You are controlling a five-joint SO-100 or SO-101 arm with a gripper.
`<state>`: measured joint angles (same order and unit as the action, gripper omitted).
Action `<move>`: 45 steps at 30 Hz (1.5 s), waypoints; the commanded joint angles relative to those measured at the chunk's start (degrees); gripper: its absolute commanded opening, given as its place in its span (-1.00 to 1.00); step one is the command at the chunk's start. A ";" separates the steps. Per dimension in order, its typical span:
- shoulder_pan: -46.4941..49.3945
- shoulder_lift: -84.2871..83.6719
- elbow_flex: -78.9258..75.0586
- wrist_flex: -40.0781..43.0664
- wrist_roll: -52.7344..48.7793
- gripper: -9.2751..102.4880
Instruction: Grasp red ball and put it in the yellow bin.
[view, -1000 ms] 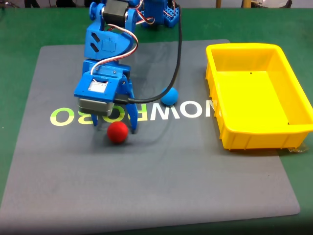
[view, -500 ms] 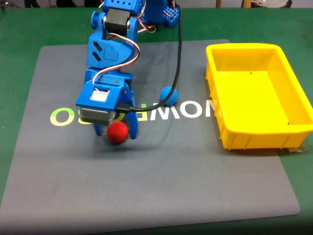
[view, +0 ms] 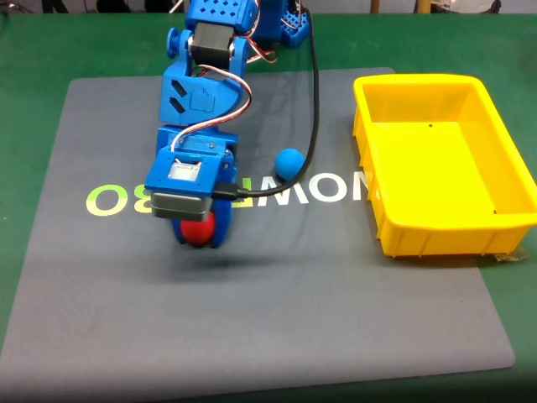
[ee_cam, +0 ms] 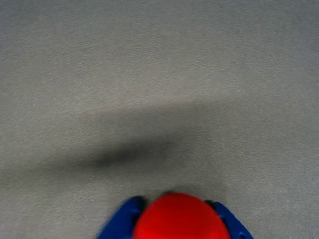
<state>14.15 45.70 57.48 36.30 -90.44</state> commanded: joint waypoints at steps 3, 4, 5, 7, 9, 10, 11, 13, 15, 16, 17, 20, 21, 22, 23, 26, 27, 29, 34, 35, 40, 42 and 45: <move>0.26 0.26 -3.34 -1.32 0.79 -0.83; 0.35 0.35 -3.34 -1.32 0.79 -0.83; 0.35 0.53 -3.34 -1.32 0.79 -0.83; 0.44 1.23 -3.43 -1.32 0.79 -0.83; 0.53 2.64 -3.43 -1.32 0.97 -0.83; 0.53 3.69 -3.43 -1.23 1.23 -0.83; 0.44 5.01 -3.43 -1.23 1.67 -0.83; 0.35 7.82 -3.43 -1.32 2.20 -0.83; 0.18 11.69 -3.43 0.97 2.64 -0.83; -0.09 13.62 -3.08 1.93 2.64 -0.83; -0.62 15.56 -2.90 2.90 2.90 -0.83; -3.52 21.62 -2.81 6.06 4.83 -0.83; -5.01 23.91 -2.81 7.29 5.63 -0.83; -6.59 25.93 -2.81 8.53 6.42 -0.83; -8.35 27.95 -2.81 9.93 7.12 -0.83; -14.68 33.22 -2.64 13.71 9.14 -0.83; -17.05 34.54 -2.29 14.24 9.76 -0.83; -22.06 36.47 -0.88 14.33 10.37 -0.83; -33.49 36.56 0.62 14.33 11.16 -0.83; -35.33 36.30 0.62 14.33 11.16 -0.83; -41.48 34.89 0.62 13.89 11.07 -0.83; -42.45 34.37 0.70 13.89 11.07 -0.83; -42.80 34.19 1.05 14.06 10.63 -0.83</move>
<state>-27.51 78.22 58.97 50.54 -79.89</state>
